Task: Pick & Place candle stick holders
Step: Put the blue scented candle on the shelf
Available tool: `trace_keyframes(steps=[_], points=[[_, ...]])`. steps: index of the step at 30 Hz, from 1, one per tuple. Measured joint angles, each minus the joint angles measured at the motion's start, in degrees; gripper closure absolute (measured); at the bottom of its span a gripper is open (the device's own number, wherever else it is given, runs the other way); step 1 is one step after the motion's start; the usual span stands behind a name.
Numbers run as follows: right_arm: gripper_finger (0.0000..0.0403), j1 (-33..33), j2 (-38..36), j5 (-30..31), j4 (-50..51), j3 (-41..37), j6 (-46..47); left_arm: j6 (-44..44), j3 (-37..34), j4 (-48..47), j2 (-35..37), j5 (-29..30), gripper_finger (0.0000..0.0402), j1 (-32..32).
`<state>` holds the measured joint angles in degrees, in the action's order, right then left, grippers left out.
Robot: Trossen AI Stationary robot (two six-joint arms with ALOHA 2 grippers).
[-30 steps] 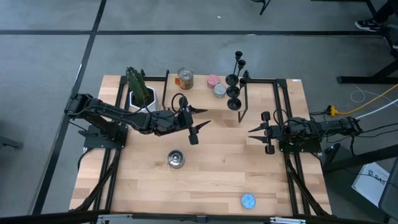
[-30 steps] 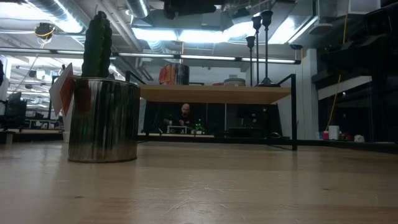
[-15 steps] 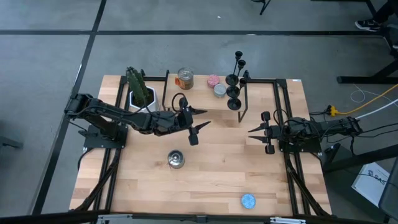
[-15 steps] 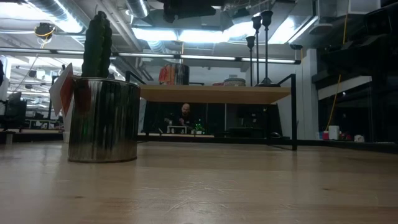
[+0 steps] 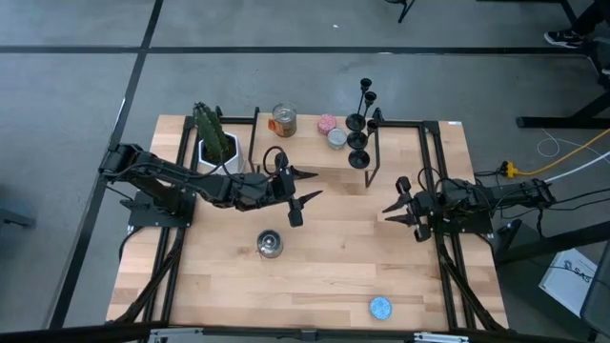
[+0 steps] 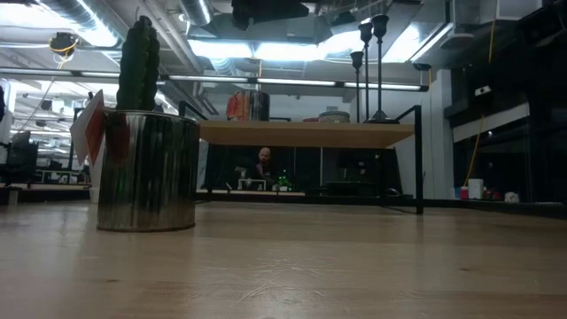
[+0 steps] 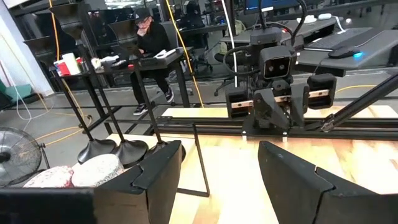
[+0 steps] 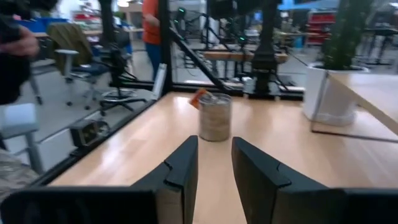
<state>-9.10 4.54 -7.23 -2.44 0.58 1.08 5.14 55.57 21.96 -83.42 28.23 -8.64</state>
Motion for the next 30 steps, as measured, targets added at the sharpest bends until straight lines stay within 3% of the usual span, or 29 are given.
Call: trace_keyframes(steps=[9, 13, 18, 23, 30], points=[[0.0302, 0.02, 0.00, -4.71, -1.34, 0.02, 10.33, -0.03, 0.00, 0.00, 0.00, 0.00, 0.0192, 0.00], [0.0302, -1.28, 0.00, -13.34, -2.65, 0.02, 8.89, -0.27, 0.00, 0.02, -0.02, 0.00, 0.0192, 0.00], [0.0303, -5.87, 1.89, -14.46, -2.16, 1.86, 10.29, -2.49, 0.00, 0.02, -0.01, 0.00, 0.0192, 0.00], [0.0312, -12.27, 9.22, -14.45, -0.94, 6.05, 10.29, -2.50, 0.00, 0.02, -0.02, 0.07, 0.0192, 0.00], [0.0328, -21.75, 25.73, -14.44, 0.29, 12.50, 14.22, -2.50, 0.00, 0.02, -0.02, 0.11, 0.0192, 0.00]])
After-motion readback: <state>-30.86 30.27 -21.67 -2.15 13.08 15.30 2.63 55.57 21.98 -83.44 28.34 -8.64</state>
